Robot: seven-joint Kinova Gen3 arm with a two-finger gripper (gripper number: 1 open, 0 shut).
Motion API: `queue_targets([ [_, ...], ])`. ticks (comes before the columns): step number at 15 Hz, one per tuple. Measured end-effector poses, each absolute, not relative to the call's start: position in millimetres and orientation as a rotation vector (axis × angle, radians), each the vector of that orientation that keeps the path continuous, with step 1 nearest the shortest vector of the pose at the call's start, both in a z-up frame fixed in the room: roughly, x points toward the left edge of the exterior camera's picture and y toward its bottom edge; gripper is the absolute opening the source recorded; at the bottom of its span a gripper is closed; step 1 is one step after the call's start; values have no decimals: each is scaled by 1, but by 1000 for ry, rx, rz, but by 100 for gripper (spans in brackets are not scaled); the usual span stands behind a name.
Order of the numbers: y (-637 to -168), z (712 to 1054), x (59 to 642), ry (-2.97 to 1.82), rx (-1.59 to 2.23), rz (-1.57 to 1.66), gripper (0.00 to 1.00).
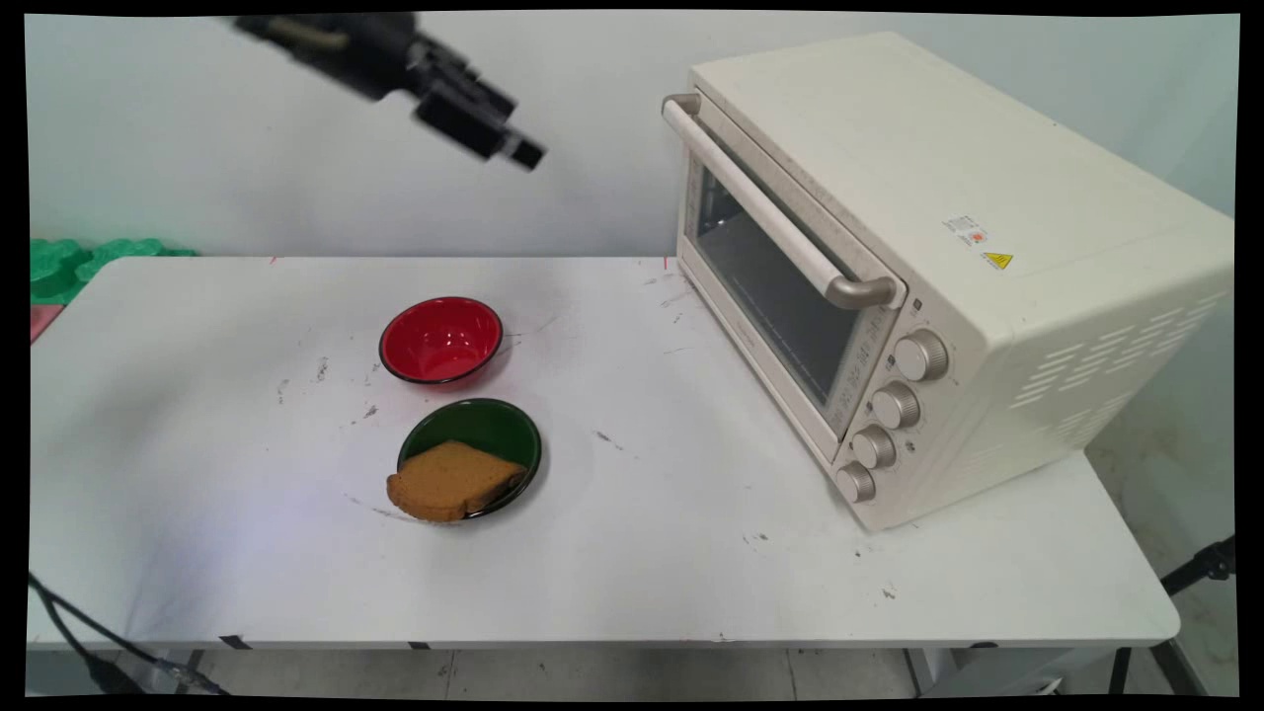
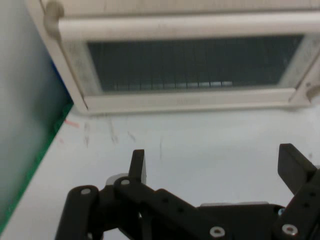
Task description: Open the oven
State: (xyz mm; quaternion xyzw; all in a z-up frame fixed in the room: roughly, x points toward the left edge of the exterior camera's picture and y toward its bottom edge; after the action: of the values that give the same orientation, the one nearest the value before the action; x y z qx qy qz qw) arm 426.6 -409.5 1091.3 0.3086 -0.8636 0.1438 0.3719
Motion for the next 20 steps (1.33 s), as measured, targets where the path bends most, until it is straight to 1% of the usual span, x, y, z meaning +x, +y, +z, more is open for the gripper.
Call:
queue_targets([
  [4, -441, 1103, 383, -2228, 770, 391, 100],
  [8, -471, 1104, 341, -2249, 752, 394, 100],
  [9, -476, 1103, 335, -2254, 749, 394, 0],
  [15, -513, 1092, 287, -2293, 749, 376, 0],
  [20, -535, 1079, 261, -2310, 758, 358, 0],
])
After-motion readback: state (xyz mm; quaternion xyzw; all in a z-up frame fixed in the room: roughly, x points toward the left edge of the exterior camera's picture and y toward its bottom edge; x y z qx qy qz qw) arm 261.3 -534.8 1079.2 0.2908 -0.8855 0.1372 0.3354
